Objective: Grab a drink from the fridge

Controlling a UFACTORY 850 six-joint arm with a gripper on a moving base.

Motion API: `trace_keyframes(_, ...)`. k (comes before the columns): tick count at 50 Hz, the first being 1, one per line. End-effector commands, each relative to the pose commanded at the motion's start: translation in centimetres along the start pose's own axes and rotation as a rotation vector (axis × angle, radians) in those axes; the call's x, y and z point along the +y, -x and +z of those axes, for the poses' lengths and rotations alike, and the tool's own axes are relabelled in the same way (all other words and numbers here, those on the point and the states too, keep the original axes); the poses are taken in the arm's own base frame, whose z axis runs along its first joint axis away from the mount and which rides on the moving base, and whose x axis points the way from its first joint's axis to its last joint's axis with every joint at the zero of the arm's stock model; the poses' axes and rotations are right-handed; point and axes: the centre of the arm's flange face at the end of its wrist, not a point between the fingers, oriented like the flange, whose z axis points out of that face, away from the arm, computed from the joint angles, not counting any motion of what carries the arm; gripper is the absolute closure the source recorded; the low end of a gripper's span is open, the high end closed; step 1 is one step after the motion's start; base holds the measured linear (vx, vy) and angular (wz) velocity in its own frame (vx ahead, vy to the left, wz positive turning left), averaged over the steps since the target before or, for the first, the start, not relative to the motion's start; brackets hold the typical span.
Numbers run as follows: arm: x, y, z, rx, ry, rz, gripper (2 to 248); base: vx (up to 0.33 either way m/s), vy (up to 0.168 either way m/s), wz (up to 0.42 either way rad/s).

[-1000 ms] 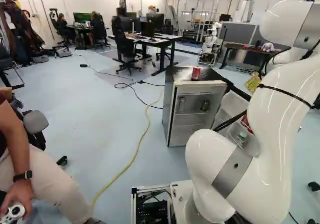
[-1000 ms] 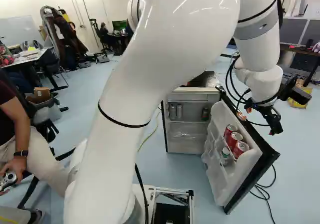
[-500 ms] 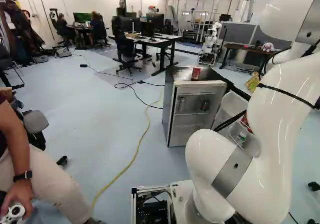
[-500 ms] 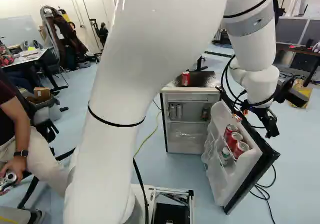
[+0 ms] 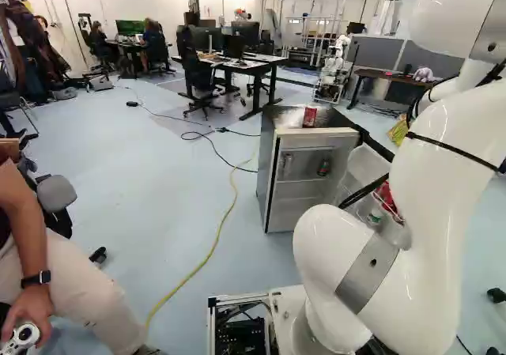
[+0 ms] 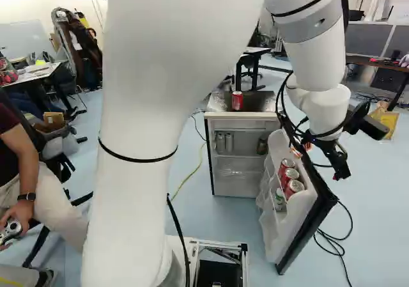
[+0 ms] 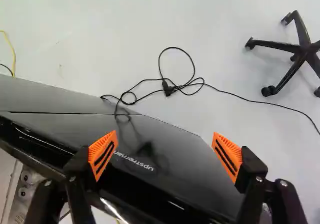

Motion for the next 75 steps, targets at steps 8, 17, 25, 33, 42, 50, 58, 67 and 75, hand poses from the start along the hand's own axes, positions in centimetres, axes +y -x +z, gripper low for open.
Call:
trace_keyframes(8, 0.1, 0.9, -0.5, -0.007, 0.001, -0.001, 3, 0.0, 0.0, 0.0)
trace_keyframes(17, 0.1, 1.9, -1.0, -0.015, 0.001, -0.004, 3, 0.0, 0.0, 0.0)
trace_keyframes(25, 0.1, 2.9, -1.5, -0.022, 0.001, -0.008, 3, 0.0, 0.0, 0.0)
trace_keyframes(33, -0.1, 4.0, -2.1, -0.03, -0.001, -0.015, 3, 0.0, 0.0, 0.0)
trace_keyframes(42, -0.5, 5.2, -2.6, -0.039, -0.004, -0.025, 3, 0.0, 0.0, 0.0)
trace_keyframes(50, -0.9, 6.2, -3.1, -0.046, -0.008, -0.037, 3, 0.0, 0.0, 0.0)
trace_keyframes(58, -1.3, 7.3, -3.5, -0.053, -0.012, -0.049, 3, 0.0, 0.0, 0.0)
trace_keyframes(67, -1.8, 8.5, -4.1, -0.06, -0.017, -0.063, 3, 0.0, 0.0, 0.0)
trace_keyframes(75, -2.2, 9.6, -4.5, -0.067, -0.022, -0.076, 3, 0.0, 0.0, 0.0)
